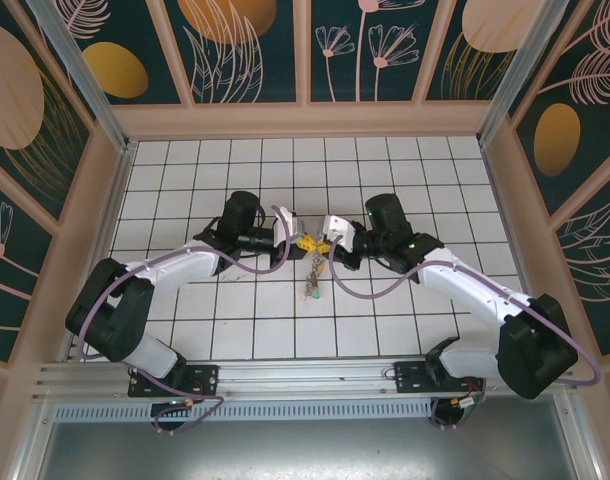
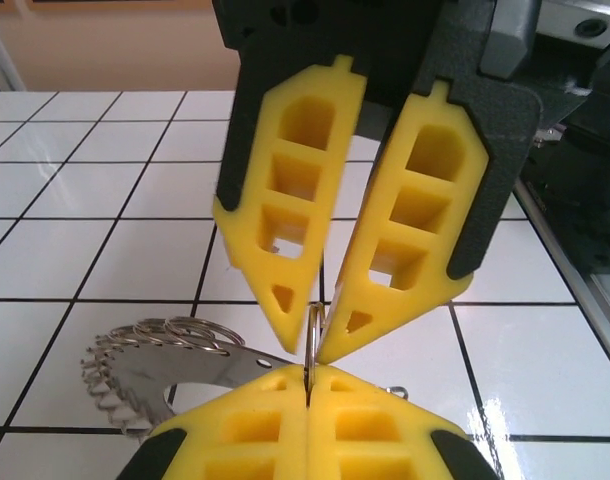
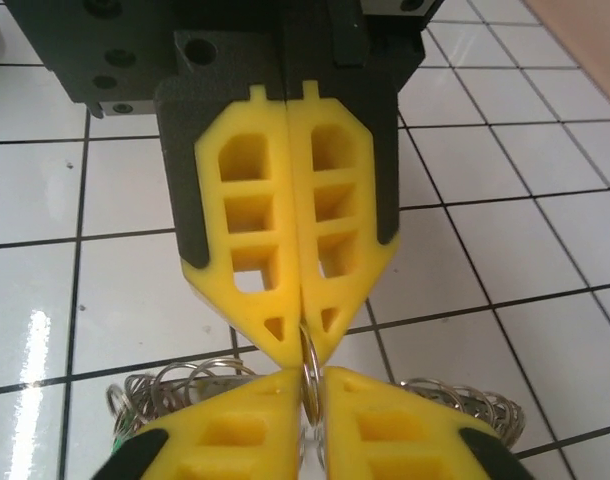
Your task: Put the keys on the keyring
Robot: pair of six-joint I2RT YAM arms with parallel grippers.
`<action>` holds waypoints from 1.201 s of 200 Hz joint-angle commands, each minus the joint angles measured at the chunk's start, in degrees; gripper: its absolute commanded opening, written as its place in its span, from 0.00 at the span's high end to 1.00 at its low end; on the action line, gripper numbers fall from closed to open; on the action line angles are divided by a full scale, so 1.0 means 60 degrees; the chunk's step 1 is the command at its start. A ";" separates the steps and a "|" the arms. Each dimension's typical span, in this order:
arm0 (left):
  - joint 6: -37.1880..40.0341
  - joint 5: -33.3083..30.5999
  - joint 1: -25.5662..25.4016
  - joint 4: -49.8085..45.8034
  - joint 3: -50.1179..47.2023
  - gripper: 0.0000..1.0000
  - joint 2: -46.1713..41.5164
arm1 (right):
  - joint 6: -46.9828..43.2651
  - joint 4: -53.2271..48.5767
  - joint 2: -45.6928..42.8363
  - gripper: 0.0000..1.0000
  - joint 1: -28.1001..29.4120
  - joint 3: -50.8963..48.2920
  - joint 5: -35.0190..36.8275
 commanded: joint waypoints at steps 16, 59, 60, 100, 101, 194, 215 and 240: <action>-0.1059 0.0726 -0.0081 0.2280 -0.0552 1.00 -0.0155 | 0.0377 0.1189 -0.0574 0.80 -0.0199 -0.0850 -0.0273; -0.1577 0.1037 -0.0070 0.2993 -0.0766 1.00 0.0036 | 0.0671 0.2356 -0.0952 0.80 -0.0207 -0.1303 -0.0471; -0.1578 0.1037 -0.0069 0.2994 -0.0772 1.00 0.0032 | 0.0665 0.2369 -0.0965 0.79 -0.0207 -0.1308 -0.0471; -0.1614 0.1095 -0.0081 0.2952 -0.0679 1.00 0.0059 | 0.0681 0.2573 -0.0990 0.79 -0.0265 -0.1343 -0.0614; -0.1618 0.1095 -0.0074 0.2952 -0.0677 1.00 0.0066 | 0.0691 0.2580 -0.0992 0.79 -0.0265 -0.1343 -0.0630; -0.1783 0.1140 -0.0081 0.2981 -0.0574 1.00 0.0146 | 0.1008 0.3245 -0.1097 0.78 -0.0265 -0.1460 -0.1013; -0.1753 0.1140 -0.0082 0.2937 -0.0572 1.00 0.0116 | 0.0813 0.3127 -0.1098 0.77 -0.0280 -0.1455 -0.0694; -0.1698 0.1119 -0.0076 0.2853 -0.0572 1.00 0.0051 | 0.0661 0.2901 -0.1079 0.73 -0.0311 -0.1445 -0.0443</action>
